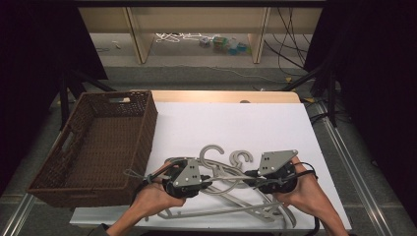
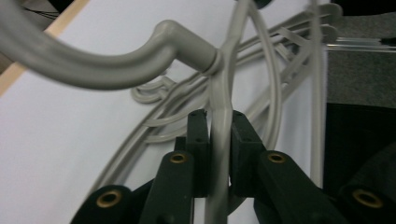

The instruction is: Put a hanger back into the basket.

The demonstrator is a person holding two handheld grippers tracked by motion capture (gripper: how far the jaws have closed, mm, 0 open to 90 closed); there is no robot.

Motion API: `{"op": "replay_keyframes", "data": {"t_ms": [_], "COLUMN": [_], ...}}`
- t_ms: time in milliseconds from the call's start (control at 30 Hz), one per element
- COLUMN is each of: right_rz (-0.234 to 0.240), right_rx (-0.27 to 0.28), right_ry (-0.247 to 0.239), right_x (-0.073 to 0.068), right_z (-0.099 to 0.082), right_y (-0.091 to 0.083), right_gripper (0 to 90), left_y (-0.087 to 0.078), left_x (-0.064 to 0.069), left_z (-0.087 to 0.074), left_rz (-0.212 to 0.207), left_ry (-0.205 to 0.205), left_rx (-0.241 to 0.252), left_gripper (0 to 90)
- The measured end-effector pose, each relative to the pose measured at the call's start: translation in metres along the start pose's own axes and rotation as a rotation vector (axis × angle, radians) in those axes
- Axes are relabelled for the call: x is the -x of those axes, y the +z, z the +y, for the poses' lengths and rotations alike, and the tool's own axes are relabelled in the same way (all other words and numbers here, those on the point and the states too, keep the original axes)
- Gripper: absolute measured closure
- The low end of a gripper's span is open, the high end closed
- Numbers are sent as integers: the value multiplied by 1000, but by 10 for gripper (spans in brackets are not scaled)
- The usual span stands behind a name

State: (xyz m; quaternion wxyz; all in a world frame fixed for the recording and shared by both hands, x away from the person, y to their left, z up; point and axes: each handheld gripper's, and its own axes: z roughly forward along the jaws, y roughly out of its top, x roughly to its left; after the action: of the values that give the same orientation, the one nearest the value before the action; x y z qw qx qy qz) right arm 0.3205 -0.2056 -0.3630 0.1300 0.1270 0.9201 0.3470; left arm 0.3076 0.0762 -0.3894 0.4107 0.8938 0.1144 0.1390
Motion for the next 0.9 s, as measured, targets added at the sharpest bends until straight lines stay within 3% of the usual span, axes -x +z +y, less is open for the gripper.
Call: {"op": "replay_keyframes", "data": {"t_ms": [33, 67, 133, 300, 433, 567, 733, 900], "right_rz": [-5, -10, -73, -140, -180, -227, -237, -227], "right_rx": [0, 8, 43, 149, 180, 227, 268, 267], "right_ry": [30, 42, 86, 214, 255, 310, 326, 326], "right_x": [1, 2, 4, 11, 14, 17, 14, 8], "right_z": [0, 0, 0, 1, -2, -8, -15, -24], "right_y": [0, 0, -1, -16, -20, -23, -28, -23], "right_gripper": [668, 585, 474, 299, 254, 209, 169, 161], "left_y": [0, -2, -7, -21, -31, -51, -72, -98], "left_x": [1, -1, -8, -22, -26, -33, -46, -56], "left_z": [-1, -1, -3, -8, -8, -7, -6, 3], "left_rz": [-5, -4, 16, 50, 66, 107, 136, 180], "left_ry": [-23, -17, -38, -92, -120, -155, -180, -192], "left_rx": [6, -8, -21, -19, -11, 11, 24, 33], "left_gripper": [818, 819, 819, 819, 819, 819, 819, 819]}}
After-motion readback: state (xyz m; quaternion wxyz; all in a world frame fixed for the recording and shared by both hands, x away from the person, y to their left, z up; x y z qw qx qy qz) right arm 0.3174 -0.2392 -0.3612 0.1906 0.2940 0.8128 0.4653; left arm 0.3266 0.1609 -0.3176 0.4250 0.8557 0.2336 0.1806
